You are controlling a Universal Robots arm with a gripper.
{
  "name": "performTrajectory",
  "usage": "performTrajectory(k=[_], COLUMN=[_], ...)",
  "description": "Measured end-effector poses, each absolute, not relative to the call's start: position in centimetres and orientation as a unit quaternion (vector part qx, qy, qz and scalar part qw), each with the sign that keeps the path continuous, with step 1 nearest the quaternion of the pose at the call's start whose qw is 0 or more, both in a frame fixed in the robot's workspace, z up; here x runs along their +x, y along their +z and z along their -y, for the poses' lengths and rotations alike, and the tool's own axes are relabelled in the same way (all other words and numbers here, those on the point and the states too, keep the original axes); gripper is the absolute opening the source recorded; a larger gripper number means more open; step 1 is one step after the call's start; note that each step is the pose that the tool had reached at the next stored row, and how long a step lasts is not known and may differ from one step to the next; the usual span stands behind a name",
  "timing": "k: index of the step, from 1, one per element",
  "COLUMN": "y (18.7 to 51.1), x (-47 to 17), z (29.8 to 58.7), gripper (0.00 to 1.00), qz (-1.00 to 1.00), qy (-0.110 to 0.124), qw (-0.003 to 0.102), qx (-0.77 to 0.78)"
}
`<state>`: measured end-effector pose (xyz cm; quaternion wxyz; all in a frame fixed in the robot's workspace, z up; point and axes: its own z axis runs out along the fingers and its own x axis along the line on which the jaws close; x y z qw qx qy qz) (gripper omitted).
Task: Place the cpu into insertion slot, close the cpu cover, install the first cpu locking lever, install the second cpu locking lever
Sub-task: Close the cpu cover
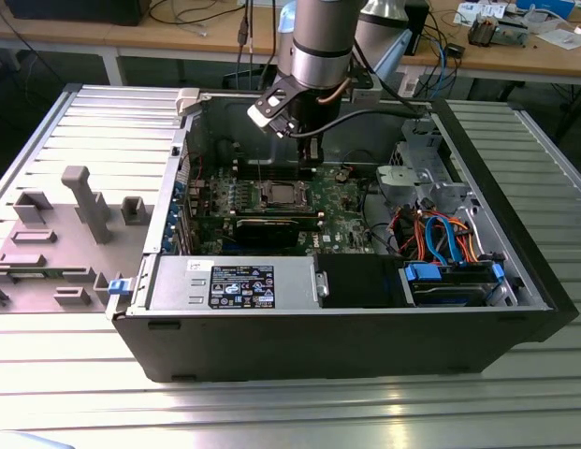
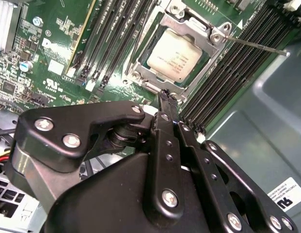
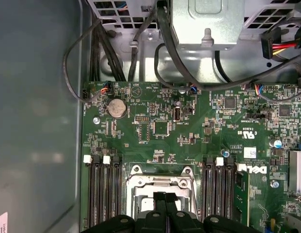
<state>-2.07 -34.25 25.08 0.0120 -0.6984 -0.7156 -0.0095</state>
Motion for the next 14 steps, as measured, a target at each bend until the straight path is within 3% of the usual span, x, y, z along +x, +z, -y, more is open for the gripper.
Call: performTrajectory(k=[14], y=[25.07], x=[-2.19], z=[34.28], gripper=[0.11], qz=[0.716], qy=[-0.010], qw=[0.012], qx=[-0.698])
